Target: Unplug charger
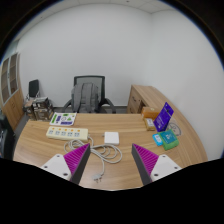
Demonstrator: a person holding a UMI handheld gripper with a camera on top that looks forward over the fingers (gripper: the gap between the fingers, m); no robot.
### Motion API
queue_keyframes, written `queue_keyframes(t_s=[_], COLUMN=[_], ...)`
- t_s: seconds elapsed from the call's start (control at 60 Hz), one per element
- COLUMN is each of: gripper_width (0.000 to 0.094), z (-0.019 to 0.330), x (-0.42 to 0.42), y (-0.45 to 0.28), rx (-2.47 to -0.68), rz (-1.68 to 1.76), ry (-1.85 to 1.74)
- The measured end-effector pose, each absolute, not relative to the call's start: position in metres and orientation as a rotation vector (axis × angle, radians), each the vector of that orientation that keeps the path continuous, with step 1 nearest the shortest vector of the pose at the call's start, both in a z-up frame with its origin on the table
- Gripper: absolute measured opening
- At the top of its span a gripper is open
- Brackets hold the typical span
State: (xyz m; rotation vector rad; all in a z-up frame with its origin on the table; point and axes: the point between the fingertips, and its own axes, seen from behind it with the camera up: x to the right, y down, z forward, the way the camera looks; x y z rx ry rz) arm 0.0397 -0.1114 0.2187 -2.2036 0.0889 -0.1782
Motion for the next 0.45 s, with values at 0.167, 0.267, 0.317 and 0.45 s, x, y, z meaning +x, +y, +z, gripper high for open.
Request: queue_keyframes(t_s=[0.167, 0.267, 0.317, 0.45], gripper_width=[0.0862, 0.0861, 0.0863, 0.0861], z=[0.234, 0.236, 0.237, 0.245], x=[0.032, 0.024, 0.022, 0.023], y=[-0.134, -0.142, -0.144, -0.145], rx=[-2.19, -2.194, -2.193, -2.166], rz=[-0.198, -0.174, -0.169, -0.178], ry=[0.08, 0.08, 0.076, 0.063])
